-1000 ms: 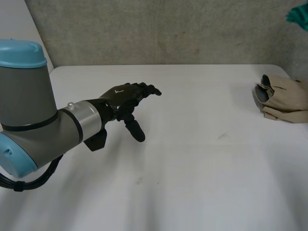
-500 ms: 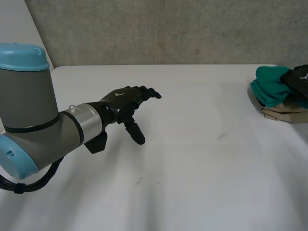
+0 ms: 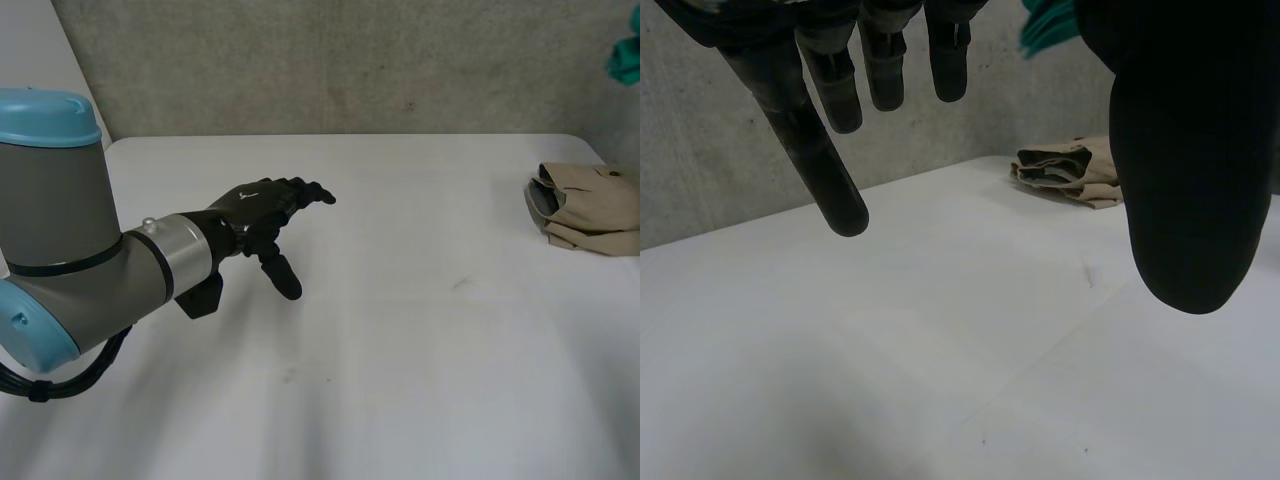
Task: Fold the laundry.
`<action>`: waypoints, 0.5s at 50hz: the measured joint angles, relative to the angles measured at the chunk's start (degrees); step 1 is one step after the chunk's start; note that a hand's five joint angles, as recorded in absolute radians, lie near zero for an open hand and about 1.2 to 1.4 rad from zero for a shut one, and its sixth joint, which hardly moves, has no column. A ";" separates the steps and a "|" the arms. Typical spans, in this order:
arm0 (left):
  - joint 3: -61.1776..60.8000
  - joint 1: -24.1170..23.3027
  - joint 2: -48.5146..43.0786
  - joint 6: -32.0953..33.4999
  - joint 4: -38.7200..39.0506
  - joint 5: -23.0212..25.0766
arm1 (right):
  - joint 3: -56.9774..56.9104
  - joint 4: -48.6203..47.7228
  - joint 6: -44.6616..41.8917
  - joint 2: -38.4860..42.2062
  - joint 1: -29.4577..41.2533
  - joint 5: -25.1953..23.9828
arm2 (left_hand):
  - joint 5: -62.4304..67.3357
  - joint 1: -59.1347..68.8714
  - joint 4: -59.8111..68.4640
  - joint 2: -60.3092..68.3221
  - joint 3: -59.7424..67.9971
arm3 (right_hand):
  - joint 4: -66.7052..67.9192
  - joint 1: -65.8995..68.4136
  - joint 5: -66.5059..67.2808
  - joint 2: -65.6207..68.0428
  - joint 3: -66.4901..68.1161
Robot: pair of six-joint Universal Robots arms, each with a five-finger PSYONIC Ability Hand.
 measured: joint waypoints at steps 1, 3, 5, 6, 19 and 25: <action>-0.01 -0.02 0.03 0.00 0.00 0.00 | 2.18 -0.37 1.39 -0.02 0.07 -1.12 | 0.00 0.00 0.00 0.00 0.00 | 0.00 0.00 0.00 0.00 0.12; -0.03 -0.04 0.02 0.00 -0.01 0.00 | 5.89 -0.32 1.20 0.06 0.01 -2.95 | 0.00 0.00 0.00 0.00 0.00 | 0.00 0.00 0.00 0.00 0.12; -0.04 -0.06 0.01 0.00 -0.01 0.00 | 7.96 -0.26 0.54 0.12 -0.03 -3.91 | 0.00 0.00 0.00 0.00 0.00 | 0.00 0.00 0.00 0.00 0.12; -0.06 -0.06 -0.03 0.00 -0.01 0.00 | 10.66 -0.15 -0.81 0.21 -0.12 -5.08 | 0.00 0.00 0.00 0.00 0.00 | 0.00 0.00 0.00 0.00 0.12; -0.15 -0.10 -0.26 0.00 -0.01 0.00 | 24.93 1.46 -14.68 1.24 -3.65 -10.68 | 0.00 0.00 0.00 -0.03 0.00 | 0.00 0.00 1.32 0.11 0.12; -0.21 -0.15 -0.28 0.00 -0.01 0.00 | 25.91 4.34 -15.84 -0.11 -4.90 -12.42 | 0.00 0.00 0.00 -0.03 0.00 | 0.00 0.00 1.33 0.28 0.12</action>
